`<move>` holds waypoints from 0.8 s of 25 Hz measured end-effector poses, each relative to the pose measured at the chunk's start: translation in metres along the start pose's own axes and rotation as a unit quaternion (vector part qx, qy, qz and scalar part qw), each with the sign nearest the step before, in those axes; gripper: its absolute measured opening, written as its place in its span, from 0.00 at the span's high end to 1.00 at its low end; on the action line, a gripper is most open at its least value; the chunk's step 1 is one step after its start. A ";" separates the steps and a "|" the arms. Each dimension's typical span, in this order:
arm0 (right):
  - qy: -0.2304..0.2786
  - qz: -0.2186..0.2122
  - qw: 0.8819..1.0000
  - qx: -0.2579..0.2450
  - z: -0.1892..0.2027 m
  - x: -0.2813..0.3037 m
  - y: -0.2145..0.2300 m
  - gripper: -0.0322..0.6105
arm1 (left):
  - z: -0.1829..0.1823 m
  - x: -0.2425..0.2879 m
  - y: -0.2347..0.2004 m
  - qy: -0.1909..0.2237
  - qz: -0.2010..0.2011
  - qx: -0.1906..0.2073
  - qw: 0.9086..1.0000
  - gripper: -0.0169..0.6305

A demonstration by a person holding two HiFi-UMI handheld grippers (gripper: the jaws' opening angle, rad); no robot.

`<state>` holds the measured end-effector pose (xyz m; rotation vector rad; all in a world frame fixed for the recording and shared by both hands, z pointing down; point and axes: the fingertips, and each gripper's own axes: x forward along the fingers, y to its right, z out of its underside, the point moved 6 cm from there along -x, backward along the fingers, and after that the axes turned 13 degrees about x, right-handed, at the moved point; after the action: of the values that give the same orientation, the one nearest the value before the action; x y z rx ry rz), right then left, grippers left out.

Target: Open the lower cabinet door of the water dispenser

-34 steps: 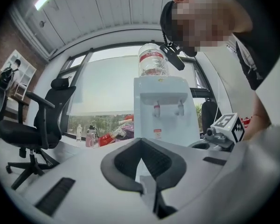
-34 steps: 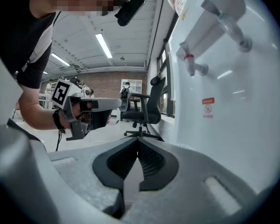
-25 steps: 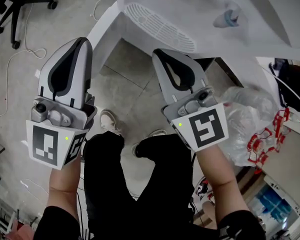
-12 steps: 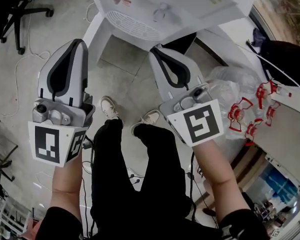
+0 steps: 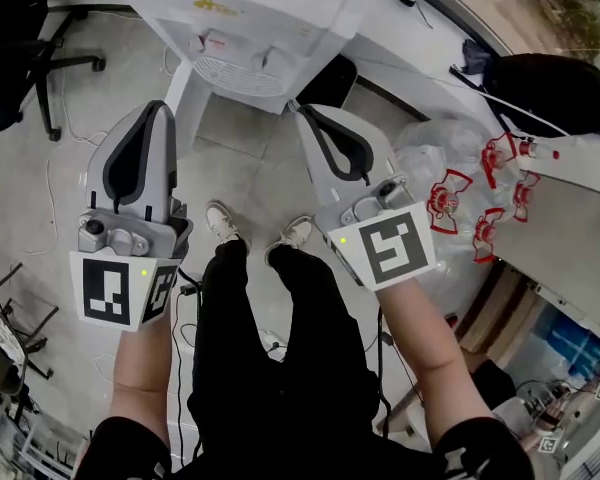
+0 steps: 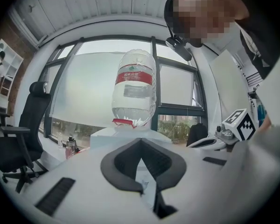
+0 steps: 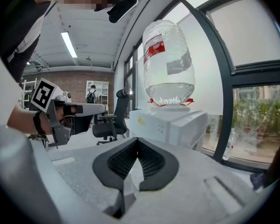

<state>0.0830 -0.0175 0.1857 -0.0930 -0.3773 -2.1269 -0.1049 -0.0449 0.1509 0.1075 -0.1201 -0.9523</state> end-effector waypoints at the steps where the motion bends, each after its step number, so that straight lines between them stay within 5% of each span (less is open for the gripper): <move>1: 0.000 0.003 1.000 0.001 -0.008 -0.005 -0.001 0.94 | -0.009 0.000 0.000 0.000 0.002 0.000 1.000 0.96; 20: 0.029 0.080 0.996 0.003 -0.141 -0.080 -0.043 0.94 | -0.168 -0.020 0.004 0.016 0.057 0.004 0.998 0.96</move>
<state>0.1030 0.0265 0.0254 -0.0562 -0.3324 -1.9663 -0.0882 -0.0198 -0.0154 0.1214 -0.0994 -0.8359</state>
